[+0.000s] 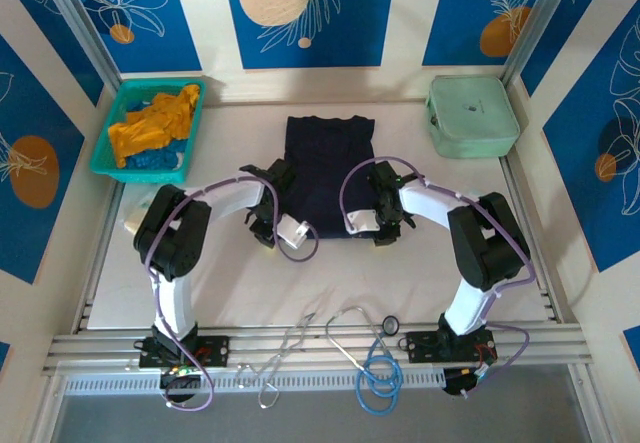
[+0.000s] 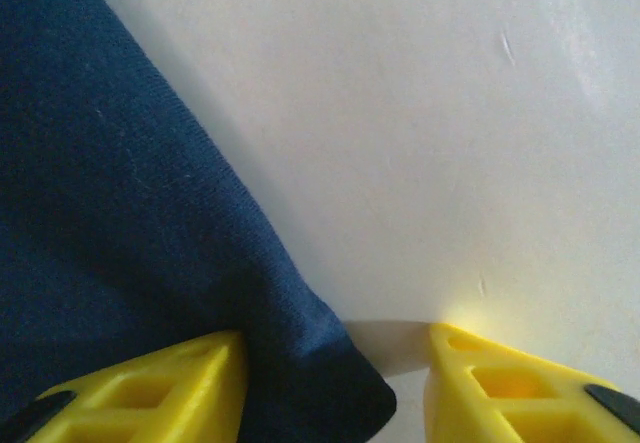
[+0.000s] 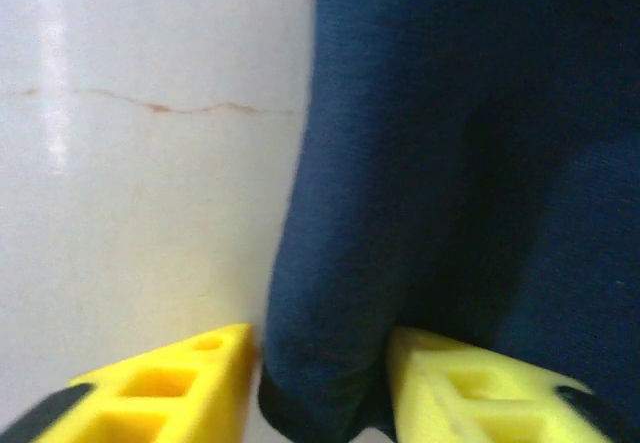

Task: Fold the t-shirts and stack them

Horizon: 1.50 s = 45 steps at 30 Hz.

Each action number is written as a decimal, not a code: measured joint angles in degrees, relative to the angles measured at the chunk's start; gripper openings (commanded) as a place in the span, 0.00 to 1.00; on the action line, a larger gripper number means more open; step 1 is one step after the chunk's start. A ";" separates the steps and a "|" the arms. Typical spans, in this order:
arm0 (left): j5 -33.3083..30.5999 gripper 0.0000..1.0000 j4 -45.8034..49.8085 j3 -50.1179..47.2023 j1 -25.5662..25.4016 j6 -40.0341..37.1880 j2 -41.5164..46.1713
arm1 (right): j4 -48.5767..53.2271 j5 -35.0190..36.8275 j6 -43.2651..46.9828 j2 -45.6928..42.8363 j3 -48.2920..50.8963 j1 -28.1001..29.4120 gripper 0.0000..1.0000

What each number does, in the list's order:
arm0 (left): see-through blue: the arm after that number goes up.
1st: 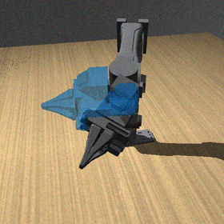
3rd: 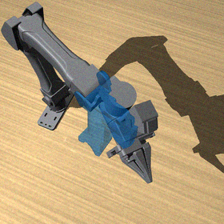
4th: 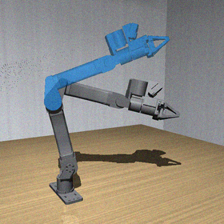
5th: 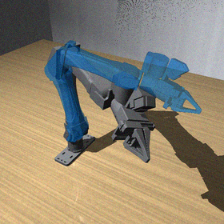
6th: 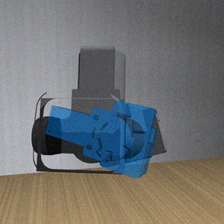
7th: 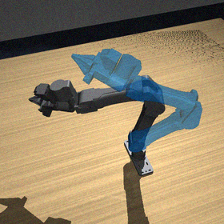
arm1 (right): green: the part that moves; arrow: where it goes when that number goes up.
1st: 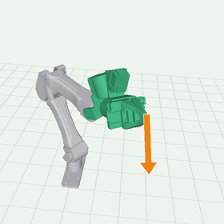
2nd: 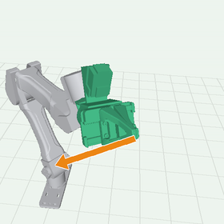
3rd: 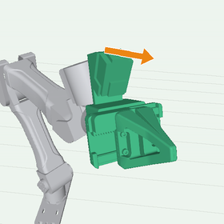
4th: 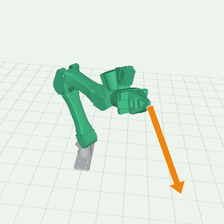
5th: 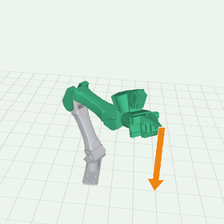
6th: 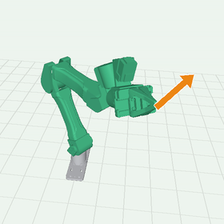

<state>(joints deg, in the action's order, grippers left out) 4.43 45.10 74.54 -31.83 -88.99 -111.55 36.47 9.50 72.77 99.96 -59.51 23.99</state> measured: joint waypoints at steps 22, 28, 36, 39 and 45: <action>-3.15 0.00 -23.74 -19.47 -0.17 5.22 16.63 | -0.87 0.17 -6.25 -6.49 3.65 1.42 0.00; -3.89 0.00 -26.29 -25.75 -1.95 8.59 30.05 | -0.70 0.83 -9.94 -16.72 7.58 3.76 0.00; -6.78 0.00 -21.24 -33.73 -9.60 14.16 46.88 | 4.81 3.34 -15.98 -33.66 11.34 10.12 0.00; -8.59 0.00 -17.25 -33.79 -13.55 16.48 50.99 | 9.05 4.79 -18.38 -38.34 11.56 13.31 0.00; -12.74 0.00 -7.30 -33.11 -21.84 21.79 56.74 | 18.23 6.16 -24.52 -45.18 11.52 20.48 0.00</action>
<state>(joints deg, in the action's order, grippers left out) -8.32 37.80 41.43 -53.67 -67.20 -54.81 54.70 15.66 48.25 54.78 -47.99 44.47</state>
